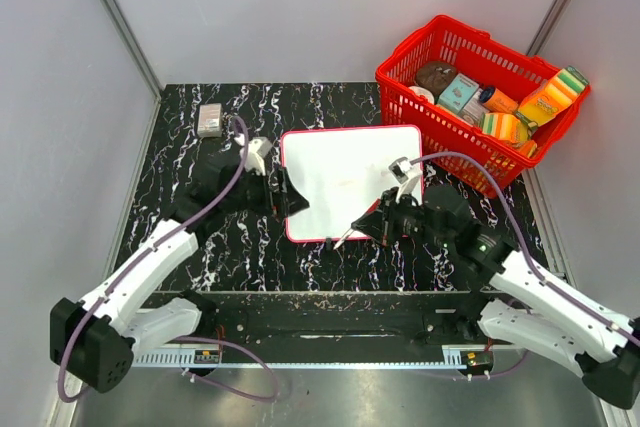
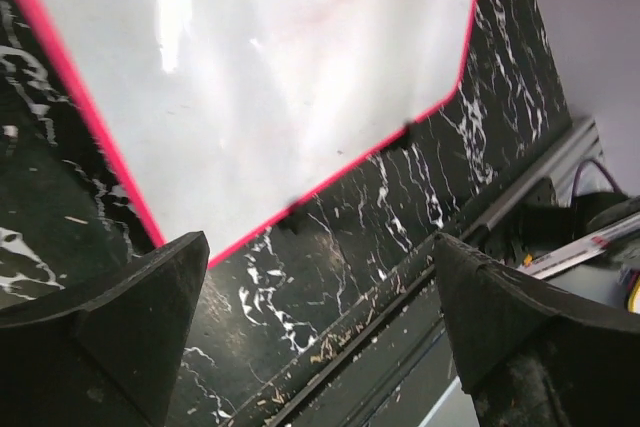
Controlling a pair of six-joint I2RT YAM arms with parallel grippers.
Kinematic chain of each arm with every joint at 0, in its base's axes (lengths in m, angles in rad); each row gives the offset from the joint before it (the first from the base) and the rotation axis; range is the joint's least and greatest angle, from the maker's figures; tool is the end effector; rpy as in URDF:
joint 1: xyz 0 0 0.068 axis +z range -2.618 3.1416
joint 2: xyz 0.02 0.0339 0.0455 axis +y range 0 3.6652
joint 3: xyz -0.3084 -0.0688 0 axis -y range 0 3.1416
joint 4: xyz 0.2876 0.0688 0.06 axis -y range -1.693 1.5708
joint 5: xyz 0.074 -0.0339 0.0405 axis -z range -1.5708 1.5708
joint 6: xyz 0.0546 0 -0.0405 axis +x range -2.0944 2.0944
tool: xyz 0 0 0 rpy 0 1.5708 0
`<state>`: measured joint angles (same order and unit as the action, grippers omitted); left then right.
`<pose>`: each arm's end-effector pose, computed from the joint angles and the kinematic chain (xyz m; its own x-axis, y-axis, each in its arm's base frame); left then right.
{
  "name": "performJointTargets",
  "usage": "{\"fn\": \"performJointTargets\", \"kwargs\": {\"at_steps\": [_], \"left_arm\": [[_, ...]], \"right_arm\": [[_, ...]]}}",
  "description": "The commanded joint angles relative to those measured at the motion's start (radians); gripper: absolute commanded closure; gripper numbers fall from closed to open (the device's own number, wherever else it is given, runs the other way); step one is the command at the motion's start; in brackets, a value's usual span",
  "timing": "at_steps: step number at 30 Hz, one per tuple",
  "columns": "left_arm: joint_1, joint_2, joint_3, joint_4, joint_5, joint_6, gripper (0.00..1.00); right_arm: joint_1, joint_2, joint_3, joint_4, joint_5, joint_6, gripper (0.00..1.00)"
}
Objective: Write a sentence on the whiteboard
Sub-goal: Hold the whiteboard on the whiteboard stand.
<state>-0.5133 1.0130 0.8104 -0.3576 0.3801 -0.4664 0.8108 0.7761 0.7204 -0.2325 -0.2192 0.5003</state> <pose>0.2132 -0.1435 0.3098 -0.7416 -0.0613 -0.6680 0.4437 0.7020 -0.5570 0.1378 0.1622 0.3373 -0.5801 0.0693 -0.8116 -0.6529 0.5563 0.5141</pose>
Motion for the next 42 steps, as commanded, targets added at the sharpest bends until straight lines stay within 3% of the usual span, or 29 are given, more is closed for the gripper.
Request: {"fn": "performJointTargets", "kwargs": {"at_steps": [1,4,8,11,20,28,33,39,42], "left_arm": [[0.13,0.01,-0.017,0.112,0.129,-0.012,0.01],[0.223,0.021,-0.03,0.155,0.158,-0.021,0.01],[0.321,0.048,-0.043,0.247,0.184,-0.061,0.01],[0.354,0.081,-0.031,0.273,0.184,-0.063,0.01],[0.369,0.095,-0.063,0.472,0.112,-0.117,0.01],[0.38,0.176,-0.069,0.552,0.148,-0.092,0.01],[0.384,0.205,-0.148,0.709,0.178,-0.126,0.01],[0.384,0.26,-0.18,0.818,0.235,-0.058,0.01],[0.383,0.323,-0.233,0.989,0.258,-0.121,0.01]], "right_arm": [[0.002,0.066,0.083,0.024,0.063,-0.035,1.0],[-0.012,0.124,0.122,0.039,0.069,-0.061,1.0],[-0.091,0.237,0.154,0.109,-0.081,-0.052,1.0],[-0.188,0.3,0.151,0.207,-0.213,-0.019,1.0],[-0.378,0.417,0.145,0.467,-0.422,0.112,1.0],[-0.409,0.439,0.155,0.503,-0.419,0.126,1.0],[-0.407,0.443,0.165,0.483,-0.401,0.112,1.0],[-0.407,0.433,0.157,0.481,-0.396,0.11,1.0],[-0.409,0.434,0.154,0.49,-0.401,0.11,1.0]]}}
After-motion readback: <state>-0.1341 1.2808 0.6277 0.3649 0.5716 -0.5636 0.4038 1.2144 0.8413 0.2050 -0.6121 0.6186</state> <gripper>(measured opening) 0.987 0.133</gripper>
